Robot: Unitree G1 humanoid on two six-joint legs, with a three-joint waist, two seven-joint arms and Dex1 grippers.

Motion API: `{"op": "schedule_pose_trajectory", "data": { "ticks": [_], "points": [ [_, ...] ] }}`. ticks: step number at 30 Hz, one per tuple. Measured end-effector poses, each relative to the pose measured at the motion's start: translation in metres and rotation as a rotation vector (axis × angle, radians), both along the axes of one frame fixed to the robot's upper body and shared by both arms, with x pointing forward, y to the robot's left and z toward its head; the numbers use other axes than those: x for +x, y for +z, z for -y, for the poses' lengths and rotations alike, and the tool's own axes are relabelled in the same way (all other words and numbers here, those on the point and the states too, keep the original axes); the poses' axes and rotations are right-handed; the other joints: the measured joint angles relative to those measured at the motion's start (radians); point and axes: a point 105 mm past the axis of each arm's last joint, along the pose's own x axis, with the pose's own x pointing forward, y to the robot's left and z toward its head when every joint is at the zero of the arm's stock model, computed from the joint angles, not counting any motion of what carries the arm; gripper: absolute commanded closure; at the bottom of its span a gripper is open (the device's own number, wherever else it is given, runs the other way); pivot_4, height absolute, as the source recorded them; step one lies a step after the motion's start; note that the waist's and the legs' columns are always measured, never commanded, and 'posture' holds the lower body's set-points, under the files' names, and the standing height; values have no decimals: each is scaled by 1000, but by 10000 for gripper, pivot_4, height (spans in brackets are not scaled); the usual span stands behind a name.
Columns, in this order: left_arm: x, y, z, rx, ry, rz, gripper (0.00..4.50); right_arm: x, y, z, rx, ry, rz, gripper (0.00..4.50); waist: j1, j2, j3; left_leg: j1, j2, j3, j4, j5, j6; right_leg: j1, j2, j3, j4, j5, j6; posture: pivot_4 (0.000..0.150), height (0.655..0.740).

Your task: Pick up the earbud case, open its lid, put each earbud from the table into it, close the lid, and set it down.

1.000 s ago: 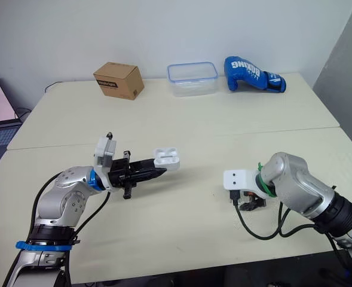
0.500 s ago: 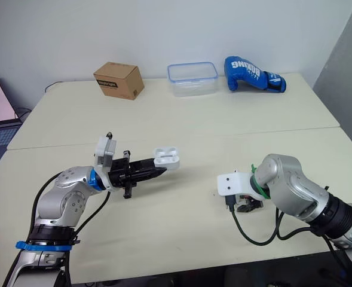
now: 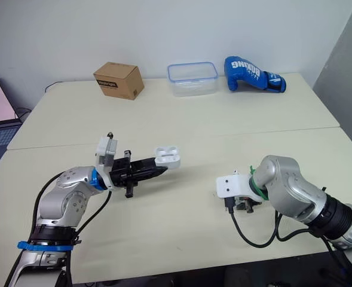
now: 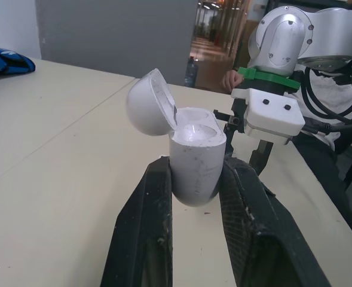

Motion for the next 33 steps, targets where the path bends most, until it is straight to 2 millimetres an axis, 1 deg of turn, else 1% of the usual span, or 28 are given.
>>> {"op": "schedule_pose_trajectory", "data": {
  "ticks": [17,20,22,23,33],
  "points": [
    [1,0,0,0,4,-1,37776,-1,0,-2,-31,30,18,27272,0,0,0,0,0,0,0,0,0,0,0,0,0,0,0,1500,7307],
    [0,0,0,0,4,-1,37776,-1,0,-2,-36,33,13,33090,0,0,0,0,0,0,0,0,0,0,0,0,0,0,0,1500,7307],
    [1,0,0,0,5,-1,37776,-2,0,-2,-38,36,8,39569,0,0,0,0,0,0,0,0,0,0,0,0,0,0,0,1500,7307],
    [0,0,0,0,4,-1,37776,-2,0,-2,-39,37,10,41176,0,0,0,0,0,0,0,0,0,0,0,0,0,0,0,1500,7307],
    [0,0,0,0,5,1,37776,-3,-1,-2,-42,38,1,41166,0,0,0,0,0,0,0,0,0,0,0,0,0,0,0,1500,7307]
  ]
}}
